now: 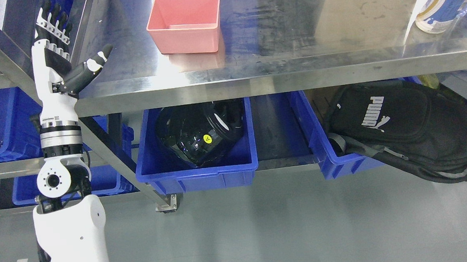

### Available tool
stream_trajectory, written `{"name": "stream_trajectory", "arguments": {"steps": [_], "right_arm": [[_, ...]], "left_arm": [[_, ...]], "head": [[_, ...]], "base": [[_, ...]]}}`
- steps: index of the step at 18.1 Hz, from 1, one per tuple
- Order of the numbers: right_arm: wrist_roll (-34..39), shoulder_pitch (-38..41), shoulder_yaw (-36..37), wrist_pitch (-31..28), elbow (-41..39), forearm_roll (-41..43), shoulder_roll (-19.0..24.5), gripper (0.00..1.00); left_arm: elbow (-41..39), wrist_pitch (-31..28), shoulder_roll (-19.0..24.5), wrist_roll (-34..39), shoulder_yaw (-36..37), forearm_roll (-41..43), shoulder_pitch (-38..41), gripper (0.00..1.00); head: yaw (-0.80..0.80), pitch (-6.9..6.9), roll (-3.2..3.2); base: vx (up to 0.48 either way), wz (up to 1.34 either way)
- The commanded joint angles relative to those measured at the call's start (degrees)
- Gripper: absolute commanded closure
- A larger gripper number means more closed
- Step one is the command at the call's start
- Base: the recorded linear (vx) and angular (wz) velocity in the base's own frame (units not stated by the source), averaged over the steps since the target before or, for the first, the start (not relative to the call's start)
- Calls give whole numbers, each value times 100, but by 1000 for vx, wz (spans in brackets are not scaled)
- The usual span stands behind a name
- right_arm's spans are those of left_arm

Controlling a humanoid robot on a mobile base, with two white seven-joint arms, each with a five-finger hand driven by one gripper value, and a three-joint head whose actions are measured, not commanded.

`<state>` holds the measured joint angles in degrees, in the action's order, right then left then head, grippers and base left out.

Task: Place storage box into left shelf container
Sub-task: 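Raise the left hand up toward the pink box on the table, then reach the left hand forward to the near rim of the pink box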

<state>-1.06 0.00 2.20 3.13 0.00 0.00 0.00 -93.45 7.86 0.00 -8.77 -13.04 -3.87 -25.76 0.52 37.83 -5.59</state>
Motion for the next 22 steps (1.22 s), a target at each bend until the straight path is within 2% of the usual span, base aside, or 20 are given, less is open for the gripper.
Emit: {"name": "stream_trajectory", "arguments": {"steps": [1, 4, 6, 8, 10, 11, 14, 16, 20, 22], "right_arm": [[0, -105, 0, 3, -100, 0, -100, 1], [0, -105, 0, 3, -100, 0, -100, 1], [0, -105, 0, 3, -100, 0, -100, 1], [0, -105, 0, 3, -100, 0, -100, 1], [0, -105, 0, 3, -100, 0, -100, 1], [0, -105, 0, 3, -100, 0, -100, 1], [0, -105, 0, 3, -100, 0, -100, 1], [0, -105, 0, 3, -100, 0, -100, 1], [0, -105, 0, 3, -100, 0, -100, 1], [0, -105, 0, 3, -100, 0, -100, 1]], "left_arm": [[-33, 22, 100, 7, -225, 1, 27, 0], [-33, 93, 100, -54, -173, 1, -157, 0], [-33, 180, 139, -517, -155, -8, -542, 0], [-6, 172, 682, -1307, -129, 1, -886, 0], [107, 128, 1560, -2440, 46, 44, -1123, 0], [169, 119, 1930, -2784, 143, 97, -1238, 0], [266, 102, 2660, -3173, 503, 281, -1589, 0], [458, 84, 3197, -3567, 1238, 562, -2097, 0], [880, -599, 3270, -4517, 2330, 685, -2942, 1], [1266, -786, 3199, -4799, 2717, 1271, -3084, 1]], "head": [[0, 0, 0], [0, 0, 0], [0, 0, 0], [0, 0, 0], [0, 0, 0], [0, 0, 0], [0, 0, 0], [0, 0, 0], [0, 0, 0], [0, 0, 0]], "base": [[0, 0], [0, 0], [0, 0], [0, 0], [0, 0], [0, 0], [0, 0], [0, 0], [0, 0], [0, 0]]}}
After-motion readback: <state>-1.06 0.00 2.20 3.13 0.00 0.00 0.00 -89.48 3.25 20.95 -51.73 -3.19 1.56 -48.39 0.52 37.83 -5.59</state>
